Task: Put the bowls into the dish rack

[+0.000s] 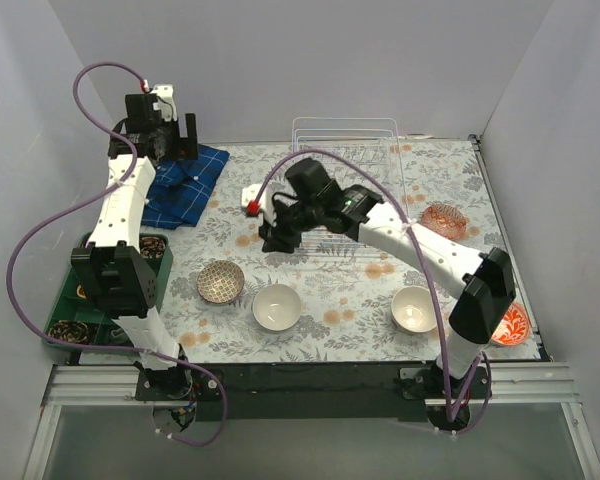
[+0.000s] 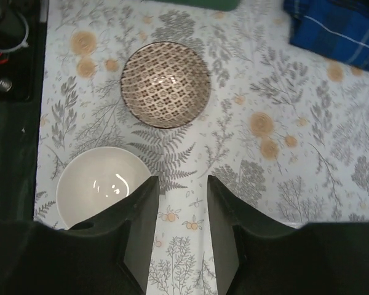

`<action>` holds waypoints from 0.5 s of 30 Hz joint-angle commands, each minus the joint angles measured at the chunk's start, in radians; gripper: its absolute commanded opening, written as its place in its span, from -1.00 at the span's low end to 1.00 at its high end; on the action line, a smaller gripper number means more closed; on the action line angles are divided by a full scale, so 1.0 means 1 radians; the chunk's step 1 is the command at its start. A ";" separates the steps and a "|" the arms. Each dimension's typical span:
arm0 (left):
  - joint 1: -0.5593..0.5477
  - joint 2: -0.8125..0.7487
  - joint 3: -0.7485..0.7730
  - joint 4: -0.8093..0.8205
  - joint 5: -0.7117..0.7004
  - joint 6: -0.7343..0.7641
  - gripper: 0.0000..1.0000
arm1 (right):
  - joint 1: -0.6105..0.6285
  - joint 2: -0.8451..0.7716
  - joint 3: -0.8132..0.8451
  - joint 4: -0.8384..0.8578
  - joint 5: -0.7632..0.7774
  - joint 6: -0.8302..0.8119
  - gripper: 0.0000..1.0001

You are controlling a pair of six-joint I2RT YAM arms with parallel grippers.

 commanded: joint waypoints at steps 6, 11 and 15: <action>0.212 -0.147 -0.084 -0.004 0.073 -0.085 0.83 | 0.252 0.184 0.101 -0.047 0.152 -0.212 -0.09; 0.227 -0.241 -0.234 0.082 0.082 -0.064 0.84 | 0.305 0.258 0.138 -0.021 0.235 -0.238 -0.10; 0.236 -0.265 -0.279 0.084 0.096 -0.064 0.84 | 0.320 0.307 0.151 -0.016 0.256 -0.255 -0.10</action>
